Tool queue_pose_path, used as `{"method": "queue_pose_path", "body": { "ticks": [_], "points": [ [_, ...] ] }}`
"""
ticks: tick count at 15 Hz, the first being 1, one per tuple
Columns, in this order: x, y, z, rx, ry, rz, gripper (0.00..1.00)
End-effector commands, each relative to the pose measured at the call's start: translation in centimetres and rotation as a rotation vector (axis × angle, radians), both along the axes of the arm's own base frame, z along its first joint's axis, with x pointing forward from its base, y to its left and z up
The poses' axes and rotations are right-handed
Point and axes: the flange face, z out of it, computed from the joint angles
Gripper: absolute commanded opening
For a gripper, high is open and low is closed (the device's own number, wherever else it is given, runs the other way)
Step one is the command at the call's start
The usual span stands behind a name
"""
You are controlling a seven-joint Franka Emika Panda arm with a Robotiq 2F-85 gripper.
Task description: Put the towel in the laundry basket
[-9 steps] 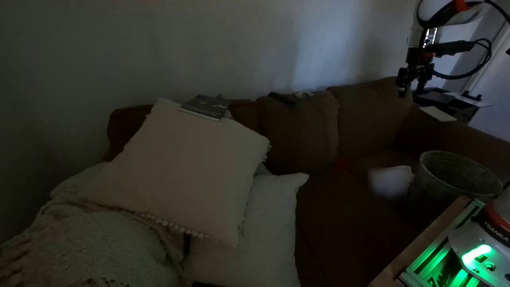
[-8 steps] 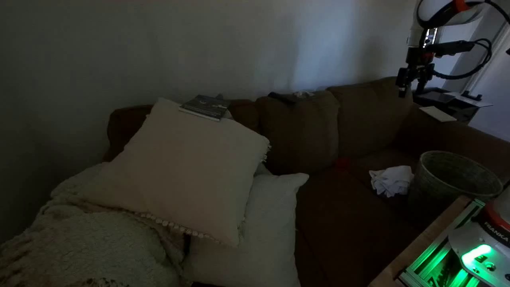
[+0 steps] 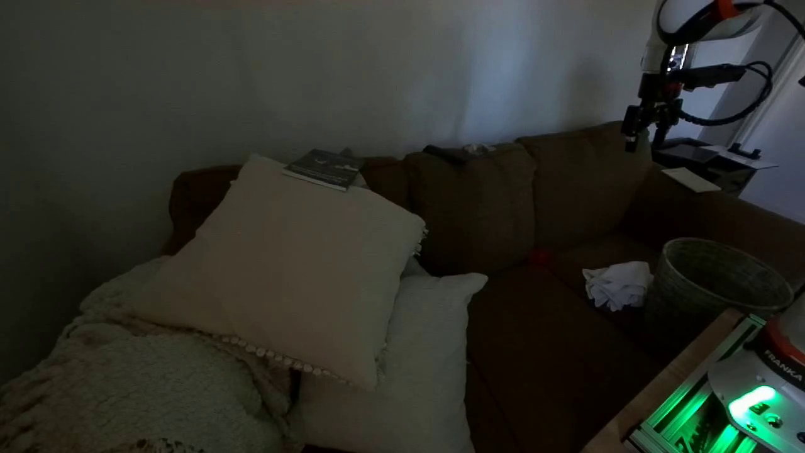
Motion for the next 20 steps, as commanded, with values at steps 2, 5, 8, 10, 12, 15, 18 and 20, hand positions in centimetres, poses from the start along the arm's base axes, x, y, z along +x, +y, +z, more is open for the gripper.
{"method": "queue_pose_path", "body": {
  "ticks": [2,5,8,10,12,15,18,20],
  "points": [
    [6.3,-1.0,-4.0,-0.061,-0.071,-0.012,1.00],
    [11.3,-0.7,-8.6,-0.139,-0.073,-0.004,1.00],
    [15.2,-1.6,-14.2,-0.214,0.001,-0.024,1.00],
    [17.1,-3.9,-17.8,-0.265,0.075,-0.041,1.00],
    [18.1,-6.9,-20.9,-0.292,0.149,-0.048,1.00],
    [18.3,-12.0,-25.8,-0.312,0.267,-0.073,1.00],
    [17.2,-16.7,-30.9,-0.280,0.414,-0.090,1.00],
    [15.7,-19.1,-34.3,-0.262,0.536,-0.081,1.00]
  ]
}}
